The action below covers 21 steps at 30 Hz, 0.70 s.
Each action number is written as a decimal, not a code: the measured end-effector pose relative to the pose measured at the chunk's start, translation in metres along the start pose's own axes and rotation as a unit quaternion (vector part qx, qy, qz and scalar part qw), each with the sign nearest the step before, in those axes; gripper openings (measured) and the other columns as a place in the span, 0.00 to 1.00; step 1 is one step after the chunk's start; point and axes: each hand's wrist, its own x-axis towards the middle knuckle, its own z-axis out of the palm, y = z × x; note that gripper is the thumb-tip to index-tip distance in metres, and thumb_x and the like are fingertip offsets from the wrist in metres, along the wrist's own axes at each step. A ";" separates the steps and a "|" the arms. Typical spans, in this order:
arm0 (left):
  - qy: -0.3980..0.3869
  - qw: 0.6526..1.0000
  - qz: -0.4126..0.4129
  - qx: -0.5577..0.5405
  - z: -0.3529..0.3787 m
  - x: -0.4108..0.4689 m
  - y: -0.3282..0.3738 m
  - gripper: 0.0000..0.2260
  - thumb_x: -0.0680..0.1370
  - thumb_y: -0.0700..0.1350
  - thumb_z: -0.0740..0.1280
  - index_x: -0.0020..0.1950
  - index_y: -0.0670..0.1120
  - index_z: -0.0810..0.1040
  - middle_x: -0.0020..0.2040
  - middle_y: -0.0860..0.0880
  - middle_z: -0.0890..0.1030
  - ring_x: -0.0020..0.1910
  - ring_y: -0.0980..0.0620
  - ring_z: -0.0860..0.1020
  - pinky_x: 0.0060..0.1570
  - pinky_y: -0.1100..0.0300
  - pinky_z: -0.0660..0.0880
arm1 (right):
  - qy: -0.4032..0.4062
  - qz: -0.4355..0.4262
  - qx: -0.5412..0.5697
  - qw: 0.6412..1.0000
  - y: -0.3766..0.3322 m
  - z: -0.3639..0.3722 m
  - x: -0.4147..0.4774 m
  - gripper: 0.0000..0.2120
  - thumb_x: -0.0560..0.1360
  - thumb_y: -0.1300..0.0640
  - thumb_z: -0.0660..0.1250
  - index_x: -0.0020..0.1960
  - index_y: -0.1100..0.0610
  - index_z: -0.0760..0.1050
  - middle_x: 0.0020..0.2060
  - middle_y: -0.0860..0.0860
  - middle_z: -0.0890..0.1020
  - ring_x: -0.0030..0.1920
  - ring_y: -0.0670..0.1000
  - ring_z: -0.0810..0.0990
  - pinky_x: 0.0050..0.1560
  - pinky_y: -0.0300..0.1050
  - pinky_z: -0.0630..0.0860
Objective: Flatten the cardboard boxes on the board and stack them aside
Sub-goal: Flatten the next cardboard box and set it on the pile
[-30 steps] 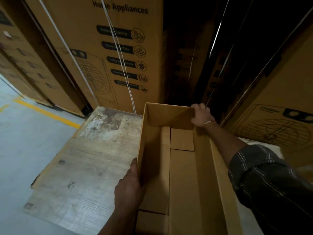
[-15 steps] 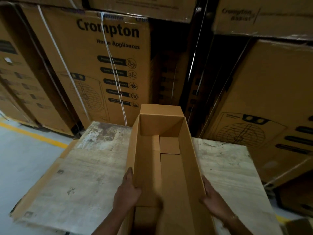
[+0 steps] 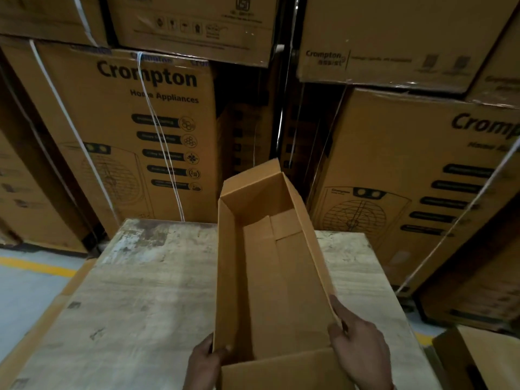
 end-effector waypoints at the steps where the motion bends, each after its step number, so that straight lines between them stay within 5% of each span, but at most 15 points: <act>1: -0.018 1.000 -0.005 -0.007 0.005 0.008 0.000 0.12 0.71 0.38 0.76 0.50 0.53 0.84 0.46 0.51 0.87 0.47 0.49 0.84 0.51 0.55 0.77 | 0.014 -0.011 -0.031 0.999 -0.007 -0.006 0.003 0.27 0.76 0.43 0.58 0.74 0.31 0.58 0.59 0.41 0.81 0.50 0.50 0.81 0.48 0.43 0.76; 5: -0.033 0.998 -0.049 0.031 0.019 0.050 -0.027 0.18 0.65 0.46 0.79 0.53 0.45 0.82 0.44 0.49 0.86 0.44 0.47 0.83 0.46 0.56 0.77 | -0.018 -0.112 -0.147 0.983 -0.067 -0.017 -0.014 0.31 0.76 0.38 0.55 0.78 0.42 0.54 0.76 0.40 0.63 0.59 0.51 0.80 0.55 0.47 0.77; 8: 0.001 0.996 -0.084 0.018 0.012 0.079 -0.058 0.27 0.62 0.58 0.77 0.52 0.42 0.77 0.47 0.45 0.83 0.46 0.45 0.81 0.55 0.49 0.78 | -0.016 -0.162 -0.143 0.976 -0.102 -0.005 -0.016 0.31 0.77 0.34 0.53 0.76 0.45 0.58 0.76 0.46 0.64 0.59 0.55 0.80 0.56 0.49 0.76; 11: 0.026 0.995 -0.090 -0.014 -0.005 0.057 -0.036 0.26 0.74 0.63 0.62 0.56 0.42 0.79 0.50 0.43 0.81 0.50 0.44 0.80 0.62 0.46 0.74 | 0.006 -0.199 -0.132 0.971 -0.121 0.009 -0.015 0.29 0.76 0.33 0.52 0.69 0.49 0.68 0.70 0.49 0.72 0.57 0.59 0.80 0.54 0.50 0.75; 13: 0.031 0.994 -0.058 -0.083 -0.012 0.003 0.014 0.22 0.82 0.58 0.57 0.65 0.44 0.77 0.58 0.44 0.80 0.58 0.44 0.78 0.64 0.48 0.71 | 0.010 -0.218 -0.107 0.970 -0.128 0.017 -0.011 0.28 0.76 0.33 0.53 0.63 0.50 0.73 0.62 0.49 0.79 0.55 0.58 0.80 0.52 0.48 0.75; 16: 0.046 0.971 0.008 -0.233 -0.023 -0.032 0.050 0.15 0.82 0.50 0.60 0.59 0.42 0.80 0.49 0.47 0.84 0.47 0.55 0.82 0.53 0.60 0.75 | -0.019 -0.260 0.010 0.965 -0.129 0.028 0.001 0.26 0.73 0.32 0.56 0.62 0.46 0.76 0.58 0.43 0.81 0.54 0.51 0.82 0.52 0.45 0.79; 19: 0.060 0.980 0.076 -0.174 -0.022 -0.047 0.065 0.11 0.78 0.47 0.70 0.58 0.43 0.82 0.52 0.47 0.86 0.50 0.52 0.83 0.48 0.58 0.77 | -0.003 -0.241 0.154 0.958 -0.107 0.031 0.020 0.22 0.73 0.37 0.62 0.64 0.42 0.75 0.61 0.37 0.78 0.58 0.40 0.78 0.57 0.40 0.77; 21: 0.080 0.981 0.073 -0.163 -0.016 -0.048 0.067 0.11 0.77 0.44 0.72 0.57 0.42 0.82 0.50 0.45 0.86 0.50 0.47 0.83 0.42 0.59 0.76 | 0.028 -0.194 0.160 0.968 -0.077 0.034 0.038 0.27 0.74 0.40 0.65 0.72 0.43 0.67 0.69 0.39 0.70 0.68 0.43 0.70 0.65 0.43 0.71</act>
